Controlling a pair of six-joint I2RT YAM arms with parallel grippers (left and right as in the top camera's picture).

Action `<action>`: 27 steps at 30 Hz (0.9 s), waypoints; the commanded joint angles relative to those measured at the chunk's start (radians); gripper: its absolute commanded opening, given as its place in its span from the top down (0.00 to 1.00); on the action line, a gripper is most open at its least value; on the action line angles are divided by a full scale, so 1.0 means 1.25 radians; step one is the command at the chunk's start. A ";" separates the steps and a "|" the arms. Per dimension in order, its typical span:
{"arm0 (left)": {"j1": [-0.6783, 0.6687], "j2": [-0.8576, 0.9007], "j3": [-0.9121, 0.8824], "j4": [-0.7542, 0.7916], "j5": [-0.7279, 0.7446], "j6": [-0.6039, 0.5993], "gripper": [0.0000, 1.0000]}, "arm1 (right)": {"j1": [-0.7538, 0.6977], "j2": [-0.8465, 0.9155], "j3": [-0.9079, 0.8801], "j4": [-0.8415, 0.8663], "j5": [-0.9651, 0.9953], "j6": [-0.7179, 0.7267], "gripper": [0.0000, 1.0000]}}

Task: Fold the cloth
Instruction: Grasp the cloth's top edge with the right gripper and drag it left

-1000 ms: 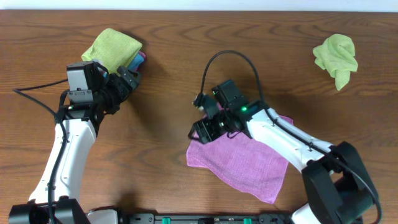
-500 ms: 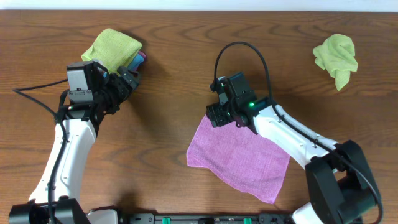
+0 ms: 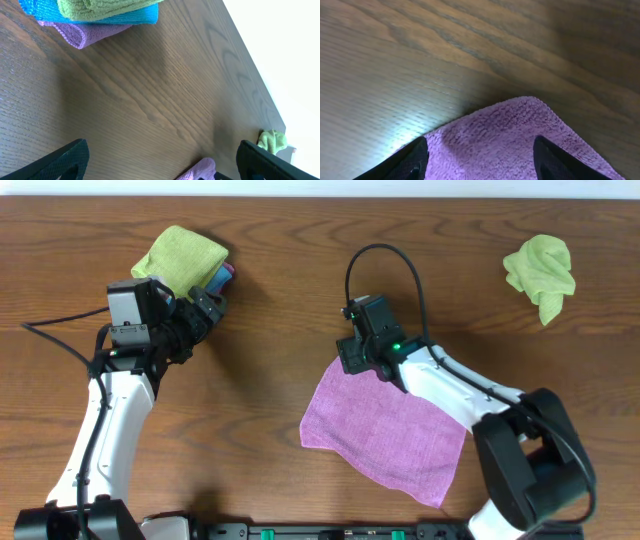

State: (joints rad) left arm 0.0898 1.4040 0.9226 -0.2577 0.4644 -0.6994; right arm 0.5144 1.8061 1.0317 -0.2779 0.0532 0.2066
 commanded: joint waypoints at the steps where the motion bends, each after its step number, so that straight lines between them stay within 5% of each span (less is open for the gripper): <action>1: 0.001 -0.016 0.009 0.000 0.000 0.003 0.05 | -0.011 0.022 0.002 0.007 0.020 0.040 0.33; 15: 0.001 -0.016 0.009 0.001 0.000 0.003 0.05 | -0.011 0.085 0.002 0.026 0.014 0.095 0.38; 22: 0.001 -0.016 0.009 0.001 -0.002 0.003 0.05 | -0.011 0.088 0.002 0.077 0.010 0.098 0.82; 27: 0.001 -0.016 0.009 0.001 -0.003 0.003 0.05 | -0.010 0.088 0.002 0.160 -0.022 0.098 0.99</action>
State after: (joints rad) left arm 0.0898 1.4040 0.9226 -0.2577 0.4644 -0.6994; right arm 0.5144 1.9087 1.0317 -0.1146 0.0536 0.3256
